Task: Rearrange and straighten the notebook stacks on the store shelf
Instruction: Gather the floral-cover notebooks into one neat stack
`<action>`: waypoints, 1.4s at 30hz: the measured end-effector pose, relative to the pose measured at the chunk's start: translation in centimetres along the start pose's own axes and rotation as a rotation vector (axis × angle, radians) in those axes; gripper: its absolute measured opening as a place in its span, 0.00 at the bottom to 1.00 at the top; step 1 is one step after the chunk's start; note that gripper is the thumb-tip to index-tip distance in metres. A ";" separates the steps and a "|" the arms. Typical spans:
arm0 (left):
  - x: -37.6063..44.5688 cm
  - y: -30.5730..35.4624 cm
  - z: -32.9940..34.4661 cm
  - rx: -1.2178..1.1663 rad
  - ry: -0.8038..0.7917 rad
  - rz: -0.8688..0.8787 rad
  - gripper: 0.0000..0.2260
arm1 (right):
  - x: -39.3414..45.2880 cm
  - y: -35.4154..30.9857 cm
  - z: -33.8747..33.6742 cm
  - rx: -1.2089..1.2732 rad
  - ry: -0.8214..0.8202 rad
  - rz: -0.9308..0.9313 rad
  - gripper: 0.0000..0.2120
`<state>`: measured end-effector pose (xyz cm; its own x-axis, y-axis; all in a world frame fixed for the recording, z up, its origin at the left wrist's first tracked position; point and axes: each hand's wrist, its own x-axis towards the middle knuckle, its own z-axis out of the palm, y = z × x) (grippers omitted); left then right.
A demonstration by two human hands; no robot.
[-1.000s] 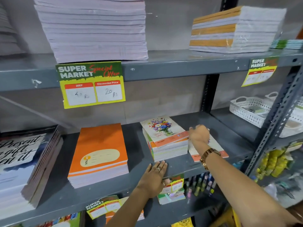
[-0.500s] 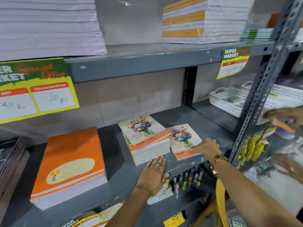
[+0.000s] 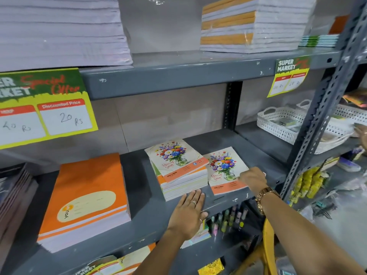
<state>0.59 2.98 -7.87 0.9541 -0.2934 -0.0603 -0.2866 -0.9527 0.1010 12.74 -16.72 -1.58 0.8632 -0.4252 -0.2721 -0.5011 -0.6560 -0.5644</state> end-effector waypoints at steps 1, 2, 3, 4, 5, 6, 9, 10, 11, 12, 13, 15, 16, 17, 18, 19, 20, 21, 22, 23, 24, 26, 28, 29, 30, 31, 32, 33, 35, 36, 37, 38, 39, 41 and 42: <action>-0.1 0.0 -0.1 -0.001 -0.007 0.005 0.26 | -0.2 -0.2 -0.1 0.075 0.040 -0.017 0.16; -0.4 -0.1 -0.2 0.003 -0.012 0.008 0.26 | -0.5 -0.6 -0.3 0.154 0.079 -0.020 0.16; -0.6 -0.3 -0.3 0.007 -0.018 0.011 0.26 | -0.9 -1.1 -0.6 0.222 0.116 -0.011 0.17; -0.9 -0.5 -0.3 0.010 -0.025 0.013 0.26 | -1.4 -1.6 -1.1 0.275 0.159 -0.011 0.17; -1.2 -0.8 -0.4 0.011 -0.029 0.015 0.26 | -2.0 -2.4 -1.8 0.314 0.206 -0.028 0.17; -1.6 -1.0 -0.5 0.009 -0.029 0.017 0.26 | -2.7 -3.2 -2.6 0.341 0.255 -0.065 0.16; -2.7 -1.6 -0.6 -0.005 -0.031 0.014 0.26 | -4.9 -5.4 -4.9 0.389 0.416 -0.184 0.13; -3.0 -1.8 -0.7 -0.003 -0.033 0.010 0.26 | -5.5 -6.0 -5.6 0.409 0.460 -0.202 0.13; -3.3 -1.9 -0.7 0.001 -0.036 0.005 0.26 | -6.0 -6.4 -6.2 0.430 0.488 -0.212 0.12; -3.7 -2.1 -0.8 0.006 -0.037 -0.001 0.26 | -6.6 -6.9 -6.7 0.450 0.508 -0.221 0.12; -4.0 -2.2 -0.8 0.008 -0.040 -0.007 0.26 | -6.9 -7.3 -7.0 0.466 0.519 -0.228 0.12; -4.7 -2.7 -0.7 0.008 -0.040 -0.013 0.26 | -7.5 -8.2 -7.2 0.503 0.508 -0.242 0.12; -5.0 -2.9 -0.8 0.006 -0.040 -0.015 0.26 | -7.7 -8.6 -7.0 0.528 0.482 -0.240 0.12; -5.3 -3.1 -0.8 0.004 -0.040 -0.016 0.26 | -7.9 -9.0 -6.5 0.554 0.449 -0.228 0.12; -5.6 -3.4 -0.8 0.002 -0.038 -0.019 0.26 | -8.0 -9.4 -6.0 0.576 0.409 -0.213 0.13; -5.9 -3.6 -0.8 0.003 -0.036 -0.022 0.26 | -8.2 -9.7 -5.3 0.589 0.364 -0.197 0.13; -6.2 -3.9 -0.9 0.008 -0.033 -0.025 0.26 | -8.3 -10.1 -4.4 0.600 0.315 -0.182 0.14; -6.5 -4.2 -0.9 0.015 -0.030 -0.026 0.26 | -8.3 -10.4 -3.6 0.612 0.268 -0.161 0.14; -6.8 -4.5 -0.9 0.017 -0.027 -0.027 0.27 | -8.3 -10.6 -2.6 0.626 0.221 -0.139 0.15; -7.2 -4.9 -0.9 0.015 -0.023 -0.030 0.26 | -8.3 -10.8 -1.7 0.635 0.173 -0.120 0.15; -7.4 -5.2 -0.9 0.005 -0.020 -0.035 0.26 | -8.2 -10.9 -0.7 0.635 0.128 -0.110 0.16; -7.8 -5.7 -1.0 -0.025 -0.019 -0.045 0.25 | -7.9 -11.2 0.9 0.613 0.065 -0.108 0.16; -8.0 -6.0 -1.1 -0.048 -0.025 -0.057 0.25 | -7.9 -11.5 1.9 0.537 0.057 -0.139 0.15; -8.1 -6.0 -1.1 -0.052 -0.027 -0.059 0.25 | -8.0 -11.6 2.2 0.482 0.064 -0.168 0.14; -8.1 -6.1 -1.2 -0.053 -0.029 -0.059 0.25 | -8.0 -11.7 2.5 0.420 0.074 -0.200 0.14; -8.1 -6.1 -1.2 -0.056 -0.030 -0.061 0.25 | -8.1 -11.7 2.8 0.353 0.080 -0.228 0.13; -8.1 -6.0 -1.2 -0.059 -0.029 -0.063 0.25 | -8.1 -11.6 3.0 0.288 0.083 -0.249 0.13; -8.1 -6.0 -1.2 -0.067 -0.027 -0.068 0.25 | -8.0 -11.4 3.2 0.230 0.080 -0.265 0.13; -8.1 -6.1 -1.2 -0.106 -0.013 -0.092 0.24 | -7.7 -11.1 3.6 0.135 0.082 -0.294 0.14; -8.1 -6.1 -1.2 -0.138 0.004 -0.112 0.24 | -7.6 -10.9 3.7 0.088 0.098 -0.320 0.14; -8.2 -6.2 -1.3 -0.166 0.029 -0.136 0.24 | -7.6 -10.8 3.8 0.041 0.120 -0.359 0.14; -8.2 -6.4 -1.3 -0.181 0.059 -0.154 0.24 | -7.5 -10.7 3.8 -0.004 0.136 -0.410 0.13; -8.3 -6.4 -1.4 -0.172 0.095 -0.168 0.24 | -7.4 -10.7 3.7 -0.043 0.140 -0.465 0.12; -8.2 -6.6 -1.5 -0.124 0.181 -0.202 0.23 | -7.1 -10.5 3.5 -0.085 0.121 -0.539 0.10; -8.0 -6.7 -1.6 -0.121 0.236 -0.232 0.23 | -6.8 -10.4 3.4 -0.079 0.105 -0.556 0.09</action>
<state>-4.99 11.85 -6.46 0.9905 -0.0304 0.1340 -0.0608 -0.9715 0.2292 12.32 -4.91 3.48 0.9897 -0.0595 0.1306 0.0206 -0.8417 -0.5396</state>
